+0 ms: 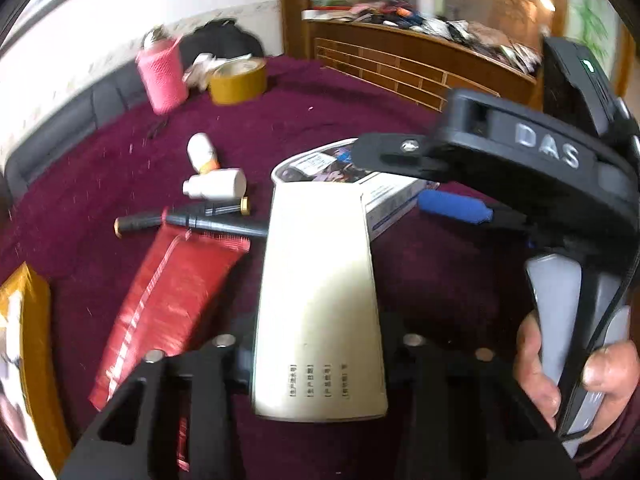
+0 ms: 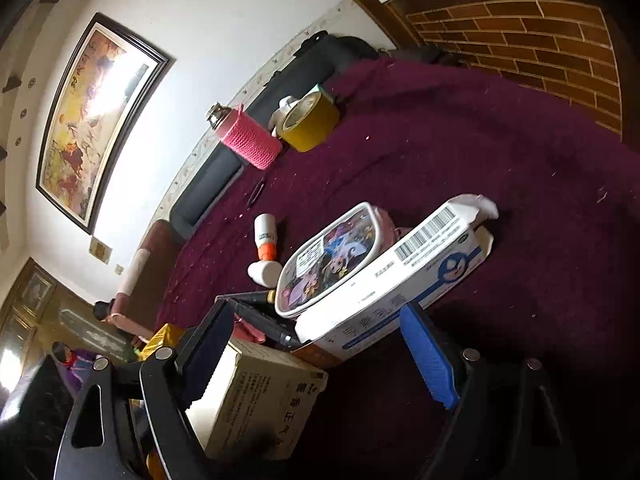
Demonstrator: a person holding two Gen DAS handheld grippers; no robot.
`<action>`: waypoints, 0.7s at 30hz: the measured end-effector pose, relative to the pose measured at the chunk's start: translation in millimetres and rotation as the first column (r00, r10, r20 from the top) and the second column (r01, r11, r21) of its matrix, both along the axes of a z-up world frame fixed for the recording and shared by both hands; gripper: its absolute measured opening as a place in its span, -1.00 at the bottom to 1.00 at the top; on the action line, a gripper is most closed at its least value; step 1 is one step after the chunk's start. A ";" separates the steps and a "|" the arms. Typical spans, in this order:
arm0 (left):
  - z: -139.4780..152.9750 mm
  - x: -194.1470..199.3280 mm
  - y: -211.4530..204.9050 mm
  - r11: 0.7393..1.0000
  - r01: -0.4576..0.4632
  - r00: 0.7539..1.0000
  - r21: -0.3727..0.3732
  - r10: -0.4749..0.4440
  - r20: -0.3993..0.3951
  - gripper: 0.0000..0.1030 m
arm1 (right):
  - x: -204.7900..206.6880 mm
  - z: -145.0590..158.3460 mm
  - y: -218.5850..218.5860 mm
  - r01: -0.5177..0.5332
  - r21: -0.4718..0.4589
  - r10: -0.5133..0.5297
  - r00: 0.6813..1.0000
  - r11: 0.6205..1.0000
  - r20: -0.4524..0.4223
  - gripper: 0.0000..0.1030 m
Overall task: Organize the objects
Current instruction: 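Grasp the white-and-green medicine box with the left gripper, then carry the medicine box toward the tray with the left gripper while the right grasps a black marker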
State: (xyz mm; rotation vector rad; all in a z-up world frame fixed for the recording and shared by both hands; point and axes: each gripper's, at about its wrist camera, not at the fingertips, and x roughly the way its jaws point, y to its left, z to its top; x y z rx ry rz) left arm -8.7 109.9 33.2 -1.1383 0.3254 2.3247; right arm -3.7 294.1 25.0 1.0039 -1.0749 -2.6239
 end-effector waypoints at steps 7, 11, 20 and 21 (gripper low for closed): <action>31.0 17.8 -46.7 0.981 -0.113 0.993 0.160 0.114 0.001 -0.24 | -2.0 -1.5 2.2 0.007 0.007 -0.007 1.000 1.000 0.017 0.74; 45.7 39.4 -77.0 0.959 -0.160 0.986 0.234 0.167 -0.010 -0.23 | -2.8 -3.9 1.6 0.020 0.029 -0.021 0.999 0.999 0.035 0.74; 67.1 86.4 -120.6 0.935 -0.209 0.965 0.287 0.244 -0.091 -0.23 | -8.6 -8.1 -2.9 0.045 0.131 -0.056 0.995 0.990 0.082 0.74; 69.7 92.6 -126.6 0.931 -0.211 0.963 0.298 0.251 -0.100 -0.23 | -9.1 -7.6 -4.9 0.045 0.149 -0.059 0.995 0.988 0.084 0.74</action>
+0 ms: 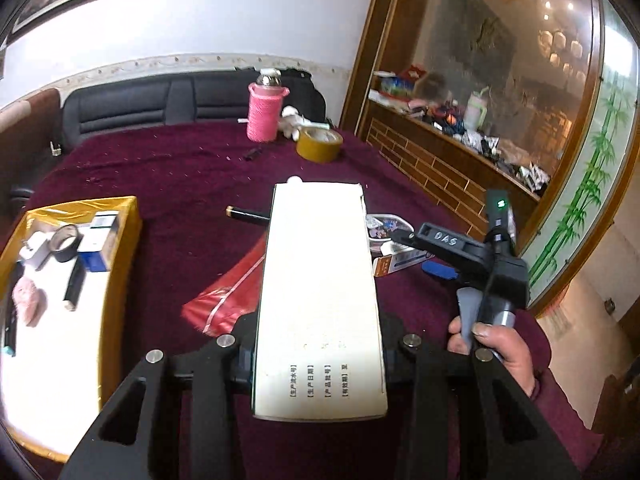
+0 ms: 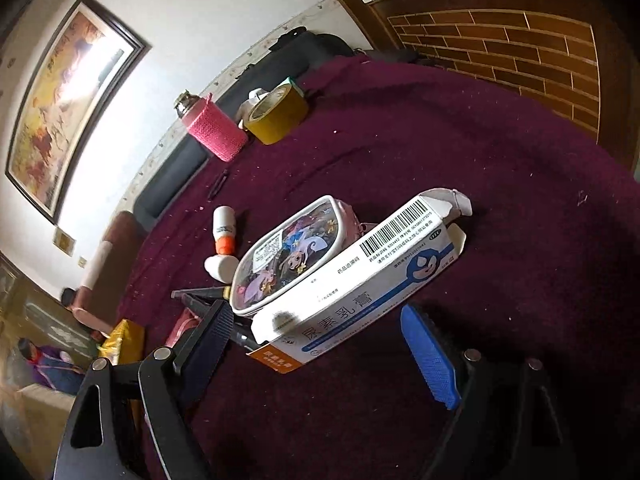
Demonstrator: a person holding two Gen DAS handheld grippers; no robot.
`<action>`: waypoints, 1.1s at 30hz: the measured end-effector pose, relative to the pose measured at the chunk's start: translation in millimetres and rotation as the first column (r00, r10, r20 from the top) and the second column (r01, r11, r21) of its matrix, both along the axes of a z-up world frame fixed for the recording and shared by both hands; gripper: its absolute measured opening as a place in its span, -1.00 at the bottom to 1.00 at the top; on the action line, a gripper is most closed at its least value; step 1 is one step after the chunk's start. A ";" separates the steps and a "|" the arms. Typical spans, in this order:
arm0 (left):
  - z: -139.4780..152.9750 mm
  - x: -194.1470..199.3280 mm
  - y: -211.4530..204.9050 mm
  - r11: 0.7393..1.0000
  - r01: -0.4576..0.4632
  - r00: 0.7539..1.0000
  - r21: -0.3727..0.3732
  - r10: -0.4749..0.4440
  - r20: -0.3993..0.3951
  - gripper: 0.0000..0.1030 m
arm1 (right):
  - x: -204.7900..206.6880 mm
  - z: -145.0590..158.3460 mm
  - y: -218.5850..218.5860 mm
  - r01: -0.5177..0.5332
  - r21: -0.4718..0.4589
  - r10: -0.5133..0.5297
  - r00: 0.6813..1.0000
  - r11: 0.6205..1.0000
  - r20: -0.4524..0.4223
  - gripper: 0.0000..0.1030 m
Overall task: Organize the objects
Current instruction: 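Carry the medicine box toward the tray with the left gripper while the right grasps a black marker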
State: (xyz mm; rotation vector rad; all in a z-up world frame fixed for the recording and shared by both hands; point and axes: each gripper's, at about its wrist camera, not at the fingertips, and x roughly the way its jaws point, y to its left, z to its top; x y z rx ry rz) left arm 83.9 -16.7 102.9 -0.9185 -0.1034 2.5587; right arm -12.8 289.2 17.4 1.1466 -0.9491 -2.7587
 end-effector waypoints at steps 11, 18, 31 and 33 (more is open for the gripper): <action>29.1 66.7 -74.0 0.989 -0.077 0.992 0.123 0.088 -0.087 -0.23 | 1.6 8.3 -20.3 0.045 0.214 -0.051 0.998 0.976 0.021 0.74; 48.6 103.4 -117.1 0.972 -0.140 0.975 0.187 0.169 -0.148 -0.23 | 36.4 49.9 -68.4 -0.089 0.302 0.100 0.995 0.949 -0.023 0.74; 21.7 87.2 -139.8 0.956 -0.177 0.976 0.234 0.202 -0.086 -0.22 | -13.4 60.4 -156.1 -0.470 0.533 0.448 0.876 0.704 0.181 0.46; 16.5 80.6 -139.2 0.961 -0.176 0.977 0.214 0.197 -0.078 -0.22 | -36.4 43.3 -154.6 -0.487 0.514 0.426 0.872 0.707 0.240 0.21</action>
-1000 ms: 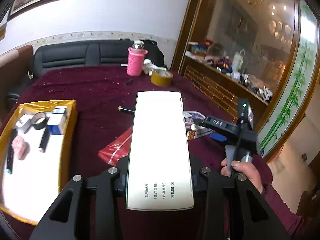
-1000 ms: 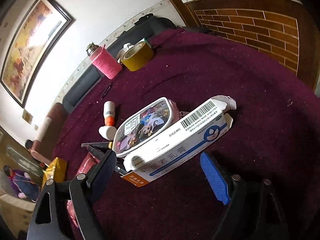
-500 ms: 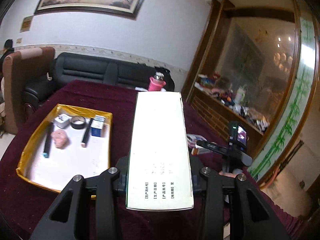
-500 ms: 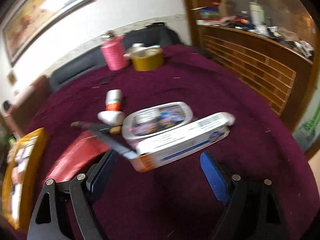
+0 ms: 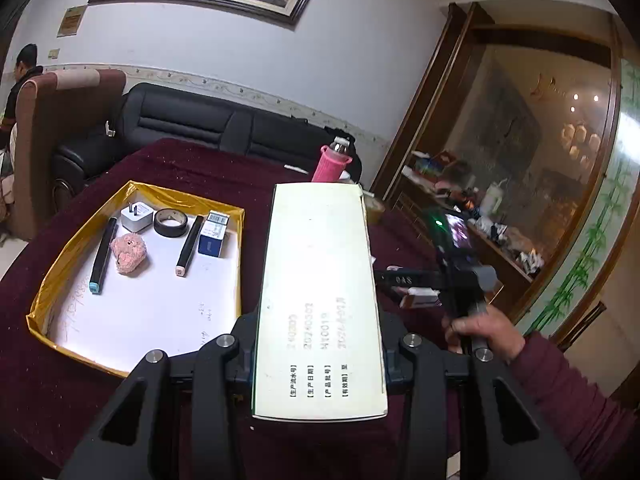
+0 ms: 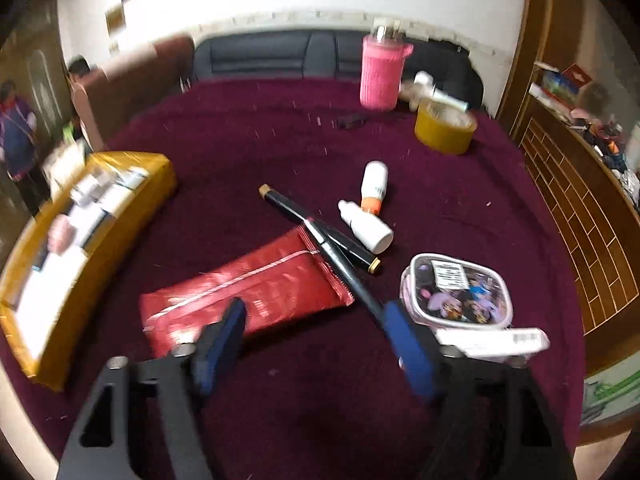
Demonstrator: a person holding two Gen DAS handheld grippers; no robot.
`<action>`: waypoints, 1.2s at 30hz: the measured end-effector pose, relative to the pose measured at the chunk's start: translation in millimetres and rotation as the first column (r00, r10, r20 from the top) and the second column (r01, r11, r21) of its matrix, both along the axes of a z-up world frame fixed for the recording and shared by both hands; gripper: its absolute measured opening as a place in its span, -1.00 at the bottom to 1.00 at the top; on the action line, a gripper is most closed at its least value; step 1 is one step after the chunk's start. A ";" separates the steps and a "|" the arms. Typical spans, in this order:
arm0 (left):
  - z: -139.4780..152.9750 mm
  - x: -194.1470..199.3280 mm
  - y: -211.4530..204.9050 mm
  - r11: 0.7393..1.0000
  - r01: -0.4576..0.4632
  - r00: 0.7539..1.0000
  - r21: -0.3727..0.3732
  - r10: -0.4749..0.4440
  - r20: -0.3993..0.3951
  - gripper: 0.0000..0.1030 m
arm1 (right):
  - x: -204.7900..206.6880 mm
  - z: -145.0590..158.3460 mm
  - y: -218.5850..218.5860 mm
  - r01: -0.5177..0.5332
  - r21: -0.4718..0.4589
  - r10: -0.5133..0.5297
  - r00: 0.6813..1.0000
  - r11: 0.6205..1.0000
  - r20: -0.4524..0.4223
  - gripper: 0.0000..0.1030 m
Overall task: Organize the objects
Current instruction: 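Carry the medicine box toward the tray with the left gripper while the right grasps a black marker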
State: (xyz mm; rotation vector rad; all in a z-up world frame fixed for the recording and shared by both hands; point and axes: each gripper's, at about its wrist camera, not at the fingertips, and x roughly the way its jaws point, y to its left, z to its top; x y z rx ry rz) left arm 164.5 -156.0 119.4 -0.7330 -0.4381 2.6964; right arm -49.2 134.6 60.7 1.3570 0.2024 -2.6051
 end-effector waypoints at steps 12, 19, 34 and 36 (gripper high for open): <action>-25.2 -43.0 -7.4 1.000 -0.019 0.997 -0.017 0.020 0.078 -0.22 | -60.9 -39.3 28.3 0.060 -0.096 -0.048 0.992 0.994 0.119 -0.39; -31.7 -53.1 -6.4 0.999 -0.044 0.993 -0.028 0.047 0.109 -0.22 | -49.1 -32.6 41.8 0.092 -0.219 -0.073 0.993 0.971 0.092 -0.65; -6.0 -70.7 -58.7 0.960 -0.193 0.967 -0.201 0.221 0.127 -0.22 | 11.6 18.8 -23.7 -0.095 -0.626 0.184 0.980 0.774 0.078 -0.63; -5.2 -84.0 -67.8 0.947 -0.199 0.961 -0.253 0.239 0.140 -0.22 | 14.5 23.8 -57.9 -0.134 -0.648 0.243 0.967 0.749 0.080 -0.63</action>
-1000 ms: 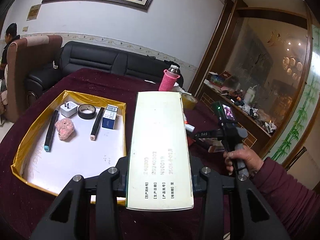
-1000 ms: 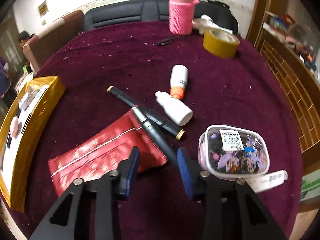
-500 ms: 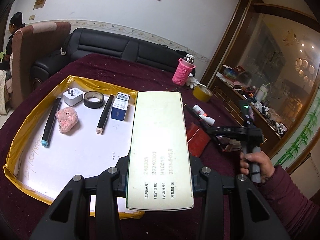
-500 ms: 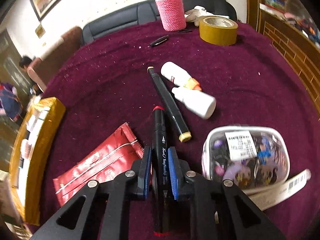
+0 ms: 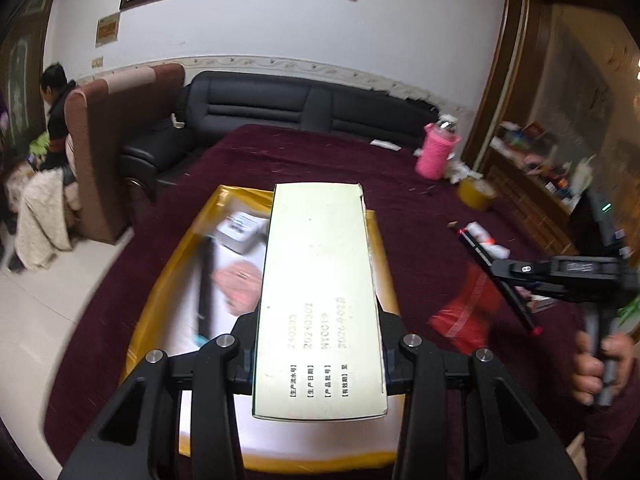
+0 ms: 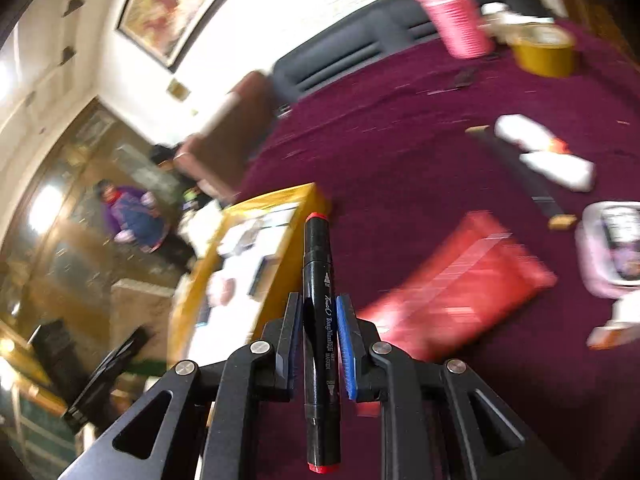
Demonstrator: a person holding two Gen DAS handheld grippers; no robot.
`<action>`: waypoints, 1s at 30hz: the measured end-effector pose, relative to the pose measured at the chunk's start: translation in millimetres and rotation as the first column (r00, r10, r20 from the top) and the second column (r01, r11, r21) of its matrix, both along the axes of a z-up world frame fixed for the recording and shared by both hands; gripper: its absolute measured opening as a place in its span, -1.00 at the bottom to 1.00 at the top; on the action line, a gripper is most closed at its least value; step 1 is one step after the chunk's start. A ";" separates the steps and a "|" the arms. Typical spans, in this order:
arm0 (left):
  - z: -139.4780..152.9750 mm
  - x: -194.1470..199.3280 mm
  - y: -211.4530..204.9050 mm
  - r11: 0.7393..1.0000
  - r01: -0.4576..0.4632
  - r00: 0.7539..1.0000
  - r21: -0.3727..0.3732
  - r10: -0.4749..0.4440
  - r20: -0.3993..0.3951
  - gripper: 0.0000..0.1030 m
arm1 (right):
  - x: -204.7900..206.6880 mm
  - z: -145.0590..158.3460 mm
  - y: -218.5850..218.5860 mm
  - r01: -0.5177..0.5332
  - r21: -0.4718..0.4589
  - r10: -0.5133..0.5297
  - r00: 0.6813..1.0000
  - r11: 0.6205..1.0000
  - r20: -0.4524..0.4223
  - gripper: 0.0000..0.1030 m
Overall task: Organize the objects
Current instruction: 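Carry the medicine box toward the tray with the left gripper while the right grasps a black marker, then lower the medicine box and the marker into the tray and open both grippers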
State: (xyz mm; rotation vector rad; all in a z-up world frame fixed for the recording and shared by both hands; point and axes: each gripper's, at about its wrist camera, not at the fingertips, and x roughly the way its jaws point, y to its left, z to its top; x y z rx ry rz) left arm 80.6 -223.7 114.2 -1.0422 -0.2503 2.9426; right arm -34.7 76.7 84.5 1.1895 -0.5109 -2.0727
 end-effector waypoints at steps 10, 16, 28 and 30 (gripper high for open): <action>-56.7 -84.9 -45.1 0.993 -0.070 0.974 0.092 0.048 0.220 -0.22 | -27.7 -37.8 -145.1 -0.060 -0.005 0.060 0.987 0.998 0.151 -0.62; -62.0 -91.5 -51.5 0.991 -0.116 0.969 0.070 0.097 0.227 -0.21 | -55.9 -51.3 -180.5 -0.019 0.021 0.014 0.979 1.000 0.201 -0.62; -49.1 -82.8 -66.8 0.986 -0.156 0.971 0.052 0.143 0.190 0.45 | -52.5 -45.9 -196.7 -0.047 0.121 0.030 0.990 0.992 0.137 -0.47; -43.9 -81.2 -67.7 0.986 -0.166 0.971 0.024 0.159 0.176 0.54 | -44.6 -36.8 -188.5 -0.035 0.143 0.024 0.996 0.989 0.082 -0.19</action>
